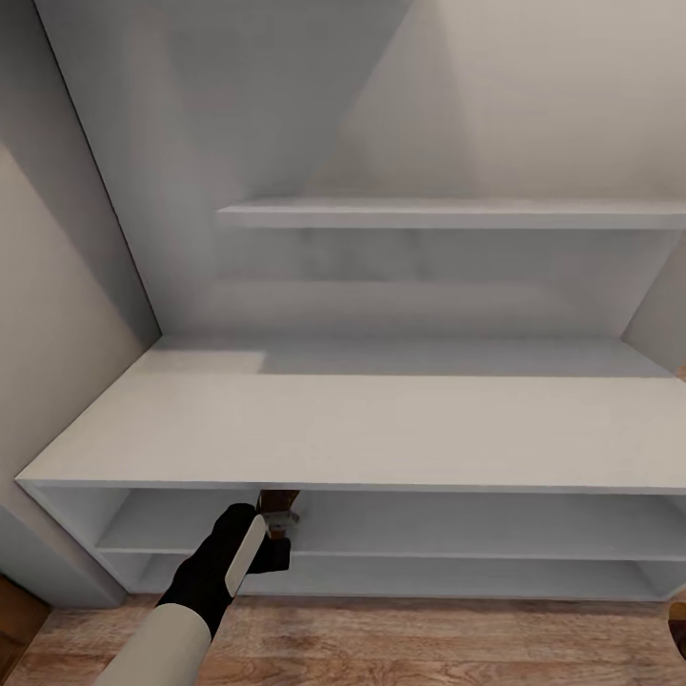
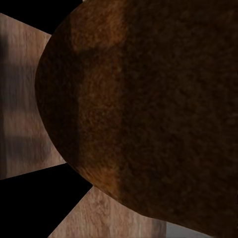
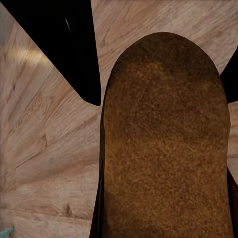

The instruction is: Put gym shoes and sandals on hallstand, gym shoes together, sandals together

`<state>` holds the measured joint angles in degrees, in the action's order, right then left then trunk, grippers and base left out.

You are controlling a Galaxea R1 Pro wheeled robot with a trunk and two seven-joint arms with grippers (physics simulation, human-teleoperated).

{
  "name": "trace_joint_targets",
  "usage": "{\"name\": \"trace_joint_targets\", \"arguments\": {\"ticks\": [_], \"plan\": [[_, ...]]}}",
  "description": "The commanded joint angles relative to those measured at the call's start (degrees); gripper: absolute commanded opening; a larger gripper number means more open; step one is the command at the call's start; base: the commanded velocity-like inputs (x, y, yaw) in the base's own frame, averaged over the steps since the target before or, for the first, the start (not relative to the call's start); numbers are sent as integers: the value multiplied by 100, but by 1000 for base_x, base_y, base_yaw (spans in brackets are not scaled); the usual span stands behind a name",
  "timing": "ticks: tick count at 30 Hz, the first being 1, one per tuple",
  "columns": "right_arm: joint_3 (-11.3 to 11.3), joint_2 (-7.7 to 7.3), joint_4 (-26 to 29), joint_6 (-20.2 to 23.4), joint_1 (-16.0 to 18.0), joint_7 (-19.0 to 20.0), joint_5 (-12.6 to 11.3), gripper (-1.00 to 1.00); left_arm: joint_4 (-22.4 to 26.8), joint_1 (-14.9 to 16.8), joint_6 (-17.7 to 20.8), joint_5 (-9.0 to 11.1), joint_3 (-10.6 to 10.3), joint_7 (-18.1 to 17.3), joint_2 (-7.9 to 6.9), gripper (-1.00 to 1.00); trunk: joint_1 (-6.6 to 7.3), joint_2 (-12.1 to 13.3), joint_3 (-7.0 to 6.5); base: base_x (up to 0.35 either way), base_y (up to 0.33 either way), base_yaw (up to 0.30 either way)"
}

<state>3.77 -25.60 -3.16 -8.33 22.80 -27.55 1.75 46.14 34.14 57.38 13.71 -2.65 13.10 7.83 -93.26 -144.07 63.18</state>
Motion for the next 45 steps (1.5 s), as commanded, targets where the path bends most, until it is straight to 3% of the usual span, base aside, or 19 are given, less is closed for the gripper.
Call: {"name": "trace_joint_targets", "arguments": {"ticks": [1,45], "plan": [[1,1,0,-11,-1,-4,-17,-100,-2,-4,1,8,1,0,-1,-100,-1,1,1,0,0,0],[1,2,0,-11,3,-6,-17,-100,-9,-4,1,8,1,0,-2,-100,-1,1,1,33,0,0]]}}
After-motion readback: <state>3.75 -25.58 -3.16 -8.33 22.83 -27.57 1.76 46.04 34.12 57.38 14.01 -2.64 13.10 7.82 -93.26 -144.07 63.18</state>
